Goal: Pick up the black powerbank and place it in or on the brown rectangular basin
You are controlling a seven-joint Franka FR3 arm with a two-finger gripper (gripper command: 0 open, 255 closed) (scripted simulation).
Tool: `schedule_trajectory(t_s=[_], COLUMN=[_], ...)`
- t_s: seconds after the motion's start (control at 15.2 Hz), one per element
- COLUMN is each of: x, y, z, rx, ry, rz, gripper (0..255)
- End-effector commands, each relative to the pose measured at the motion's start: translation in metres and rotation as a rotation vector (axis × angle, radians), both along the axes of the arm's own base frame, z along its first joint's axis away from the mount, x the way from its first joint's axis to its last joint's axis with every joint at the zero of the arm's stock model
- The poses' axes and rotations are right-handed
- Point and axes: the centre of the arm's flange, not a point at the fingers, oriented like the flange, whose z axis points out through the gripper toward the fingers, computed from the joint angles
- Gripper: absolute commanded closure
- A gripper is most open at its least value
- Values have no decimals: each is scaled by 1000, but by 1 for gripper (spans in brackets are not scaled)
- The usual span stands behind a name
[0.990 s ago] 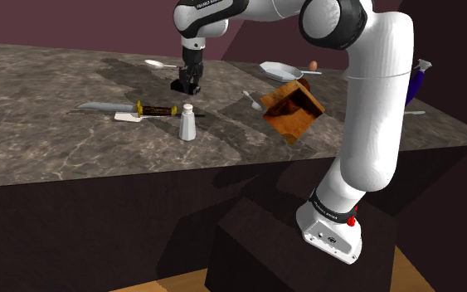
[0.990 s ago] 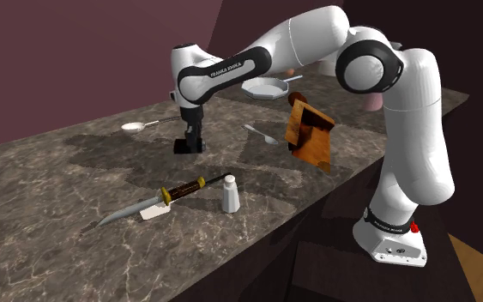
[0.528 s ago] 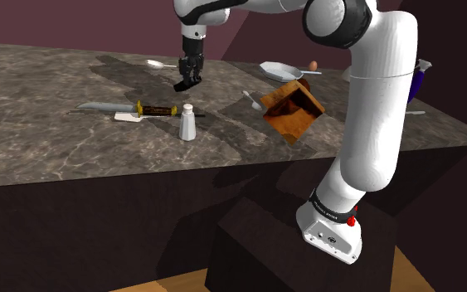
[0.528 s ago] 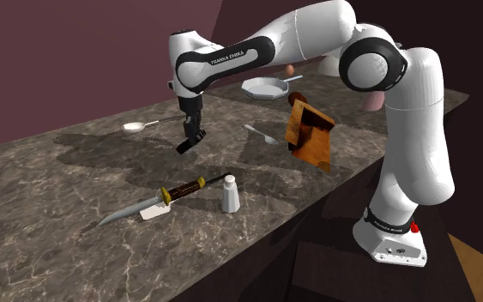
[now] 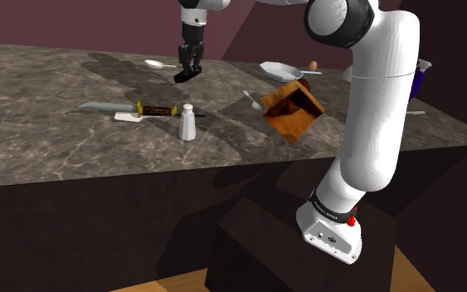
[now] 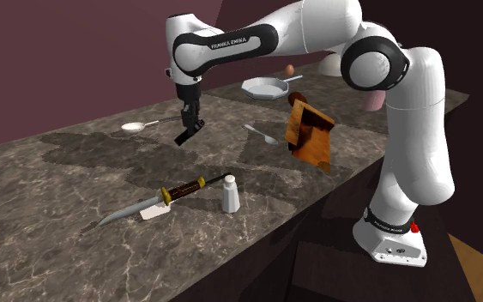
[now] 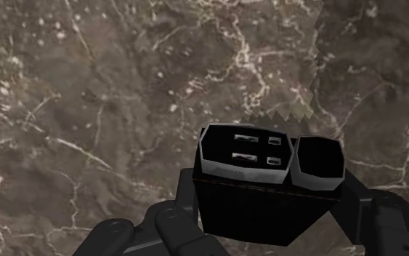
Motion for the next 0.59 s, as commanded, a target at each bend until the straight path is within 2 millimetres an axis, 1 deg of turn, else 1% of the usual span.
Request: schedule_trajectory(t_s=[0.0,0.53], x=[-1,-1], y=[-1,-1], z=[12,55], rx=[0,0], ry=[0,0], rz=[0,0], gripper=[255,255])
